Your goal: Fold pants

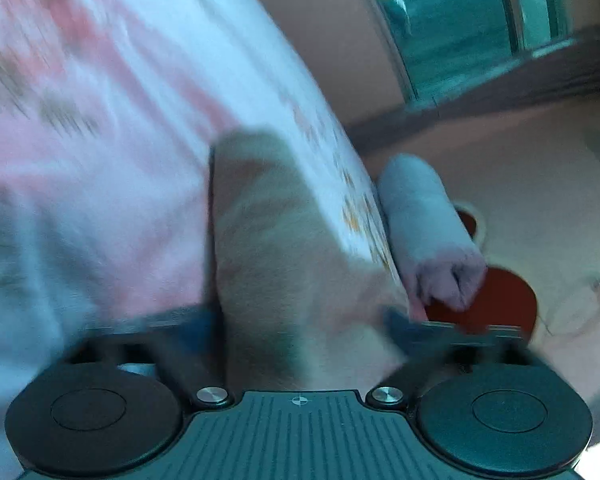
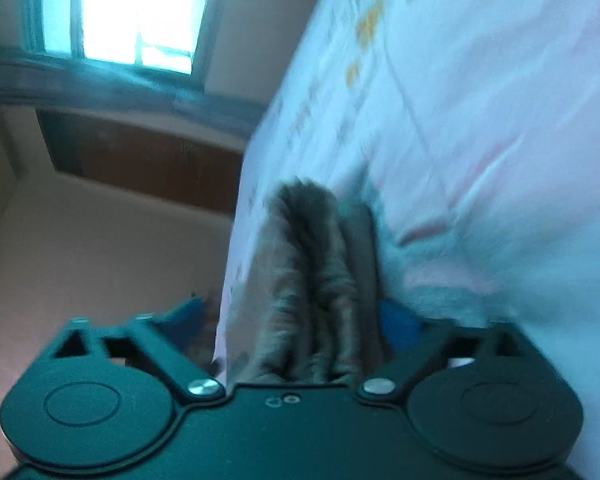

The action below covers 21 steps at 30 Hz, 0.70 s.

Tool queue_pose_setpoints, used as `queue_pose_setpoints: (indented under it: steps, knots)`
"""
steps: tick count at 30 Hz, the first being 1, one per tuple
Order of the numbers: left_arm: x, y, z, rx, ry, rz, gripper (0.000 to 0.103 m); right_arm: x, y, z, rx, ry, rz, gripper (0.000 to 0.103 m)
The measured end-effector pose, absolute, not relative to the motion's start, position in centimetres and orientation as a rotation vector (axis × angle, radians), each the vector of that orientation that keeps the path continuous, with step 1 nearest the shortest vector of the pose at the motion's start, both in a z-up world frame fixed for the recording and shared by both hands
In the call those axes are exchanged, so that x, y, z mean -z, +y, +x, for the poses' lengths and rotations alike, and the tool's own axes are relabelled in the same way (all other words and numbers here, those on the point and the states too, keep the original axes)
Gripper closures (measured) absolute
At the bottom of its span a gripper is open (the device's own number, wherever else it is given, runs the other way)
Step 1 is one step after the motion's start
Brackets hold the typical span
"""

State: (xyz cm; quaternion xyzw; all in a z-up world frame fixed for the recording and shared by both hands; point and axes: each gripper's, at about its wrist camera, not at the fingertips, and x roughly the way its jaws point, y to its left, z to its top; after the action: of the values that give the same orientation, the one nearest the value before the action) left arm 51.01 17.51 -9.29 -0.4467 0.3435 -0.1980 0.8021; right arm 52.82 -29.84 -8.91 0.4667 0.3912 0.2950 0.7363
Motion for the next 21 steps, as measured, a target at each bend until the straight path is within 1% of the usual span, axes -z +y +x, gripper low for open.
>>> queue_pose_setpoints:
  steps: [3, 4, 6, 8, 10, 13, 15, 18, 21]
  knots:
    - [5.9, 18.8, 47.1, 0.291, 0.669, -0.935, 0.000, 5.5, -32.2, 49.1, -0.535, 0.790, 0.951, 0.006]
    - [4.6, 18.9, 45.1, 0.246, 0.642, -0.903, 0.000, 3.8, -32.6, 47.6, -0.495, 0.733, 0.881, 0.006]
    - [2.7, 20.1, 40.2, 0.149, 0.589, -0.793, 0.000, -0.5, -31.8, 43.0, -0.425, 0.588, 0.623, 0.006]
    - [0.4, 18.5, 35.1, 0.050, 0.550, -0.622, 0.000, -3.5, -30.2, 37.5, -0.385, 0.436, 0.407, 0.006]
    - [-1.1, 16.5, 30.5, -0.023, 0.516, -0.470, 0.000, -5.2, -28.8, 31.7, -0.346, 0.313, 0.283, 0.006]
    - [-1.8, 13.8, 23.1, -0.077, 0.453, -0.289, 0.000, -5.6, -27.9, 24.8, -0.349, 0.285, 0.262, 0.006]
    - [-2.3, 11.7, 19.0, -0.099, 0.399, -0.260, 0.000, -5.1, -27.6, 21.6, -0.355, 0.348, 0.242, 0.006]
    - [-2.7, 9.5, 13.3, -0.076, 0.347, -0.218, 0.000, -4.4, -26.9, 18.6, -0.314, 0.393, 0.244, 0.015]
    - [-3.0, 7.0, 9.8, -0.038, 0.334, -0.174, 0.000, -4.0, -26.3, 15.9, -0.283, 0.406, 0.255, 0.014]
